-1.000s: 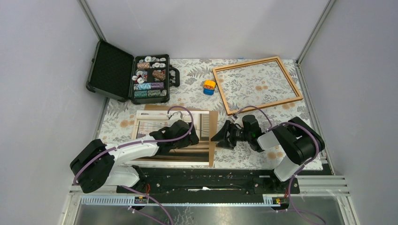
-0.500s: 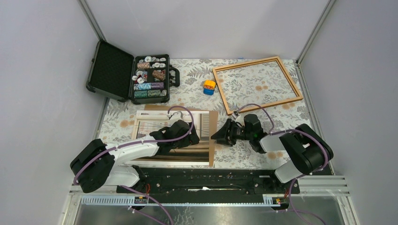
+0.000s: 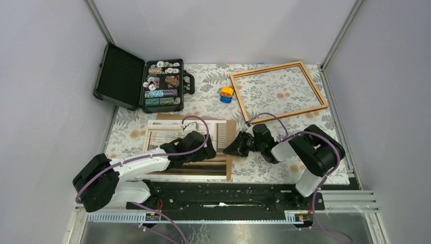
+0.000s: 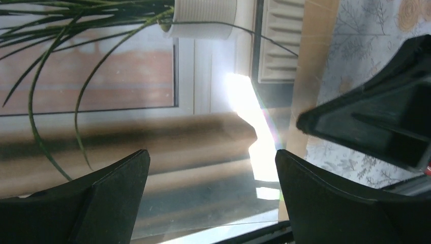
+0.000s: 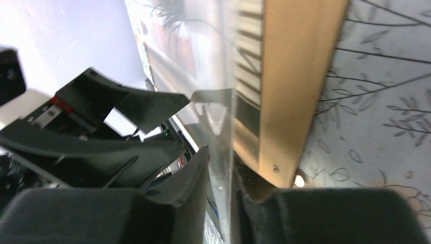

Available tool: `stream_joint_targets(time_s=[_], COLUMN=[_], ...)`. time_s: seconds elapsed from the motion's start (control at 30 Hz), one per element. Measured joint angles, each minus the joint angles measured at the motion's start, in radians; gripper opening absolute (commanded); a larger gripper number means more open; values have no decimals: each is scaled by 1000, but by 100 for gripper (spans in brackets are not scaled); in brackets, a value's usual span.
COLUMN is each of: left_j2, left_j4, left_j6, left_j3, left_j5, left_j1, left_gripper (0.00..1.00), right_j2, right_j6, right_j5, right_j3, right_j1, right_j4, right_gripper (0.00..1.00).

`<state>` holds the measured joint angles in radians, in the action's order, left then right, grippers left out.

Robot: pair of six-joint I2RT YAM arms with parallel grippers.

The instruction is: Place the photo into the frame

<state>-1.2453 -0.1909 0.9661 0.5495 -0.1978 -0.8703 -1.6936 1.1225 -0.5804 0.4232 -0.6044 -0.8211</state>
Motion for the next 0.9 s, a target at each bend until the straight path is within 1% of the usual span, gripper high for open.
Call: stream_joint_targets(time_s=[0.07, 0.1, 0.2, 0.3, 0.43, 0.6, 0.77, 0.83, 0.9], left_j2=[26, 44, 129, 218, 294, 305, 246, 210, 177], left_j4=[-25, -42, -119, -191, -257, -290, -307, -314, -318], left_j6=[-2, -6, -24, -55, -131, -259, -377, -418, -455], left_j3=[0, 0, 19, 89, 262, 493, 677, 741, 797], left_j5=[8, 9, 8, -6, -48, -114, -155, -160, -164], left_j1=[-6, -7, -9, -9, -9, -9, -9, -9, -9], left_gripper=[99, 99, 99, 99, 99, 99, 99, 99, 99], right_j2=[-20, -23, -11, 66, 277, 513, 734, 789, 811], right_j6=[1, -3, -24, -88, -220, -388, -519, -568, -613], right_j5=[22, 26, 42, 64, 109, 166, 305, 381, 445], right_j3=[1, 1, 4, 19, 60, 171, 314, 414, 522], right_j1=[-8, -9, -13, -14, -16, -17, -19, -19, -19], right_j4=[0, 1, 22, 143, 382, 710, 1059, 1208, 1324], right_gripper=[4, 1, 0, 0, 0, 0, 0, 0, 0])
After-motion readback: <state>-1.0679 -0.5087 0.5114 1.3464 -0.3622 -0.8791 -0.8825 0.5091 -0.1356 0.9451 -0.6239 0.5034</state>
